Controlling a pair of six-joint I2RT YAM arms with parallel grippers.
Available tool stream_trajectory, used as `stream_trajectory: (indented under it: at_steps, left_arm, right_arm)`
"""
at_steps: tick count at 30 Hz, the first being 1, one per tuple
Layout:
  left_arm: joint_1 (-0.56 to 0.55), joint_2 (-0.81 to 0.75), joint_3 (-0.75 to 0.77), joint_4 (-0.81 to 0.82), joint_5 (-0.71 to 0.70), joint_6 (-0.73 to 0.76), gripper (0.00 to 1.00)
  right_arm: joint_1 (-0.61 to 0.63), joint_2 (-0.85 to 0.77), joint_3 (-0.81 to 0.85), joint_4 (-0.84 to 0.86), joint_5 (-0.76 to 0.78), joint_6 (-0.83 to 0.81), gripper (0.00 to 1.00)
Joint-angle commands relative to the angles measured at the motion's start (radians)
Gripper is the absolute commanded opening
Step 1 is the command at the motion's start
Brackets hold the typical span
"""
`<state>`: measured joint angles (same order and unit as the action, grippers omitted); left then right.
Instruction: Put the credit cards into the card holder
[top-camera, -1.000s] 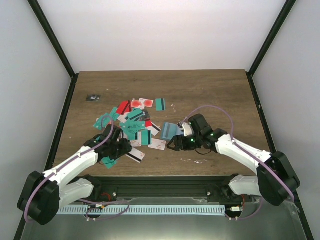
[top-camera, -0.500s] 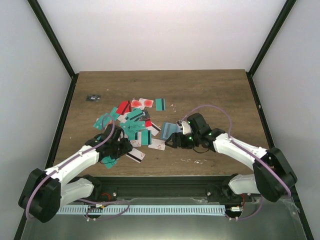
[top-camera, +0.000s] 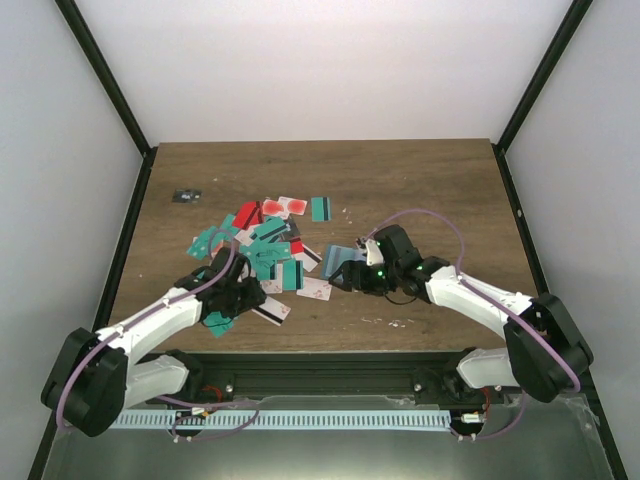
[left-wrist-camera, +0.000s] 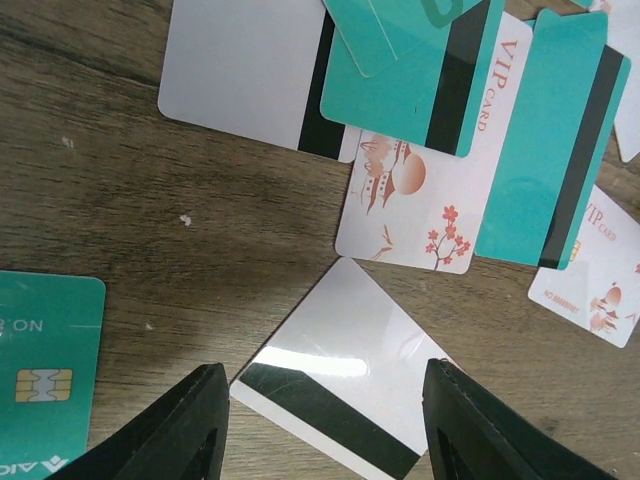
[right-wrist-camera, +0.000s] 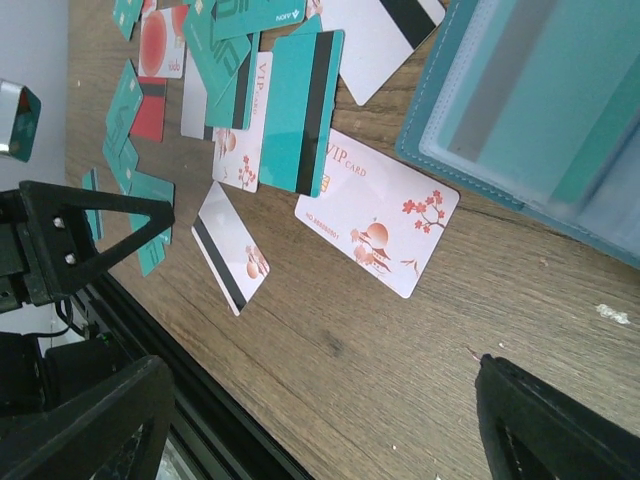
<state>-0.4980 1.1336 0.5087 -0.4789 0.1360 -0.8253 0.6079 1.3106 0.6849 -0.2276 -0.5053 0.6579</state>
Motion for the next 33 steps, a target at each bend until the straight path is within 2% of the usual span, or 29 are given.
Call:
stream_trajectory:
  at_steps: [1, 7, 16, 22, 27, 33]
  left_arm:
    - [0.004, 0.019, 0.025, 0.009, -0.024, 0.052, 0.56]
    - [0.028, 0.028, 0.021, -0.011, -0.028, 0.075, 0.56]
    - [0.038, 0.087, 0.001, 0.046, 0.037, 0.156, 0.56]
    - [0.036, 0.167, 0.037, 0.072, 0.036, 0.197, 0.56]
    - [0.036, 0.241, 0.051, 0.103, 0.100, 0.218, 0.55]
    - [0.024, 0.179, -0.013, 0.116, 0.157, 0.169, 0.54]
  right_arm:
    - [-0.009, -0.002, -0.010, 0.041, 0.026, 0.041, 0.85]
    - [-0.009, 0.021, 0.003, 0.061, 0.027, 0.085, 0.87]
    - [-0.010, -0.034, -0.088, 0.105, 0.044, 0.163, 0.87]
    - [-0.010, -0.052, -0.132, 0.136, 0.042, 0.202, 0.87]
    - [-0.009, -0.084, -0.131, 0.113, 0.053, 0.212, 0.87]
    - [-0.010, -0.109, -0.132, 0.078, 0.048, 0.209, 0.87]
